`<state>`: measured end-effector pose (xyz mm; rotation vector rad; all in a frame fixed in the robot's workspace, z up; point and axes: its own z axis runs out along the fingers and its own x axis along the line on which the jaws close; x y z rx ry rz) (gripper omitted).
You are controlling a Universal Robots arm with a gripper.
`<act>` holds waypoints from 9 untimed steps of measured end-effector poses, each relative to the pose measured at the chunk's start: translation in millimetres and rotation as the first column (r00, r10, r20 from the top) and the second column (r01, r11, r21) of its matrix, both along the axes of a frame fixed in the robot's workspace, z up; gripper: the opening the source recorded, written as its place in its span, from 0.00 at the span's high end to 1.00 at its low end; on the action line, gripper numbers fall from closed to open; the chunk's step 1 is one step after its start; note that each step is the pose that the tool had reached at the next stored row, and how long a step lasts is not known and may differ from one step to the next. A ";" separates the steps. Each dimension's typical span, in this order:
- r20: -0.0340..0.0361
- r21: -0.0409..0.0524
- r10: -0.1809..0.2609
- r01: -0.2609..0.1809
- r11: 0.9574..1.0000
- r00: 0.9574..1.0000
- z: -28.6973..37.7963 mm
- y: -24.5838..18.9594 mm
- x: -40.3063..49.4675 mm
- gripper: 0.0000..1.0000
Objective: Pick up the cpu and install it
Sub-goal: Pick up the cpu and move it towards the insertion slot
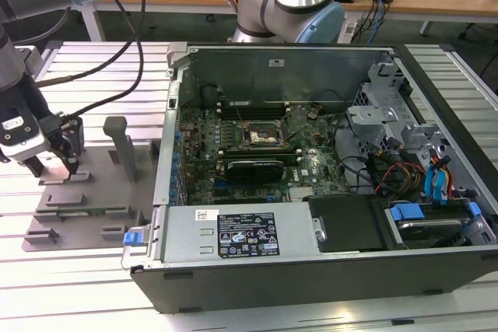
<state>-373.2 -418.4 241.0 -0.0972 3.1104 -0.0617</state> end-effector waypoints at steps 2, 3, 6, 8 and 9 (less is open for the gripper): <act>0.000 0.000 0.000 0.000 1.000 1.000 1.3 0.0 0.0 0.45; 0.000 0.000 0.000 0.000 1.000 1.000 2.2 0.0 0.0 0.45; 0.000 0.000 0.000 0.000 1.000 1.000 4.4 0.0 0.0 0.45; 0.000 0.000 0.000 0.000 1.000 1.000 5.9 0.0 0.0 0.45; 0.000 0.000 0.000 0.000 1.000 1.000 6.9 0.0 0.0 0.45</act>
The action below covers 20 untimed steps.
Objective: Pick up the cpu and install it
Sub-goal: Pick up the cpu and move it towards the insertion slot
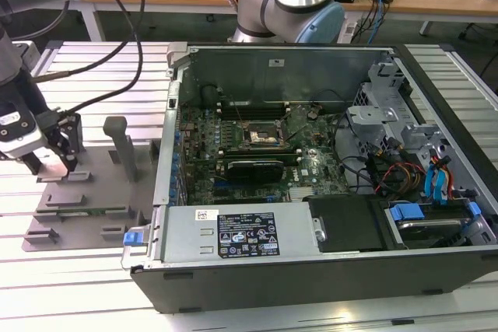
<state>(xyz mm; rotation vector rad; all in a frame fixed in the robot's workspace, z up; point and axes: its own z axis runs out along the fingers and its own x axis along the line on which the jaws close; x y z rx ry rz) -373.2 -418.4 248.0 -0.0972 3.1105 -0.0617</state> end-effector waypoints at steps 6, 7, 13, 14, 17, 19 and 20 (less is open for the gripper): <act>0.000 0.000 0.000 0.000 1.000 1.000 5.1 0.2 0.0 0.45; 0.000 0.000 0.000 0.000 1.000 1.000 7.5 1.5 -0.1 0.45; 0.000 0.000 0.000 0.000 1.000 1.000 32.9 4.4 0.0 0.45; 0.000 0.000 0.000 0.000 1.000 1.000 36.6 4.7 0.0 0.45; 0.000 0.000 0.000 0.000 1.000 1.000 45.3 5.1 0.0 0.45; 0.000 0.000 0.000 0.000 1.000 1.000 49.3 5.2 0.0 0.45; 0.000 0.000 0.000 0.000 1.000 1.000 52.7 5.3 0.0 0.45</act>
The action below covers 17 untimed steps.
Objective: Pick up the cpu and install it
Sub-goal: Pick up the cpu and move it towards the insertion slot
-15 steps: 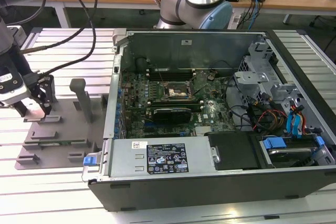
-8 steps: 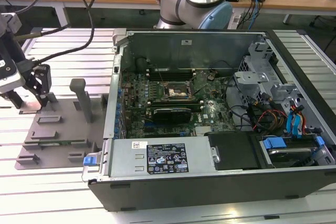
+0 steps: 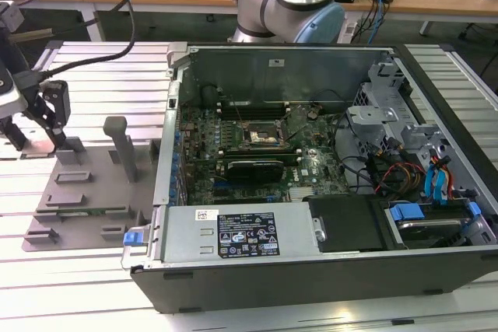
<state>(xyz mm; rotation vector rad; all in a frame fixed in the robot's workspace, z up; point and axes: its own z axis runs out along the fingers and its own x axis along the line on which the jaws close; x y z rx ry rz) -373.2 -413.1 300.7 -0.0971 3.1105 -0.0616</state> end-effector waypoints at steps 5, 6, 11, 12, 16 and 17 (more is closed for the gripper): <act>0.000 0.000 0.000 0.000 1.000 1.000 9.5 0.3 0.0 0.45; 0.000 0.000 0.000 0.000 1.000 1.000 12.3 0.4 0.0 0.45; 0.000 0.000 0.000 0.000 1.000 1.000 24.9 0.6 0.0 0.45; 0.000 0.000 0.000 0.000 1.000 1.000 26.3 0.6 0.0 0.45; 0.000 0.000 0.000 0.000 1.000 1.000 35.8 0.6 0.0 0.45; 0.000 0.000 0.000 0.000 1.000 1.000 38.8 0.7 0.0 0.45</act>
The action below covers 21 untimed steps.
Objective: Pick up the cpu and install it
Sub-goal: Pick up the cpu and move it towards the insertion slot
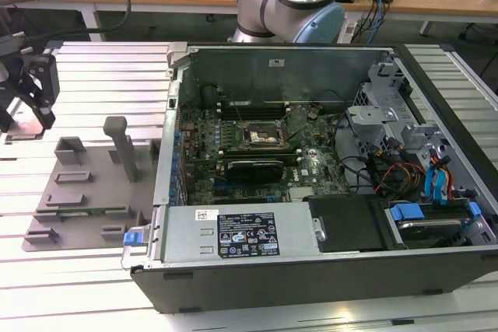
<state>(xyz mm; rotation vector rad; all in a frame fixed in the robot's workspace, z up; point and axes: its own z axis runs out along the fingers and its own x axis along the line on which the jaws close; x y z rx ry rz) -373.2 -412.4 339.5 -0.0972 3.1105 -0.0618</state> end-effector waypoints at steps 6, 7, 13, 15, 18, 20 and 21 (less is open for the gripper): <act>0.000 0.000 0.000 0.000 1.000 1.000 16.9 0.2 0.0 0.45; 0.000 0.000 0.000 0.000 1.000 1.000 18.5 0.2 0.0 0.45; 0.000 0.000 0.000 0.000 1.000 1.000 30.0 0.2 0.0 0.45; 0.000 0.000 0.000 0.000 1.000 1.000 33.7 0.2 0.0 0.45; 0.000 0.000 0.000 0.000 1.000 1.000 38.1 0.2 0.0 0.45; 0.000 0.000 0.000 0.000 1.000 1.000 40.2 0.2 0.0 0.45; 0.000 0.000 0.000 0.000 1.000 1.000 42.8 0.2 0.0 0.45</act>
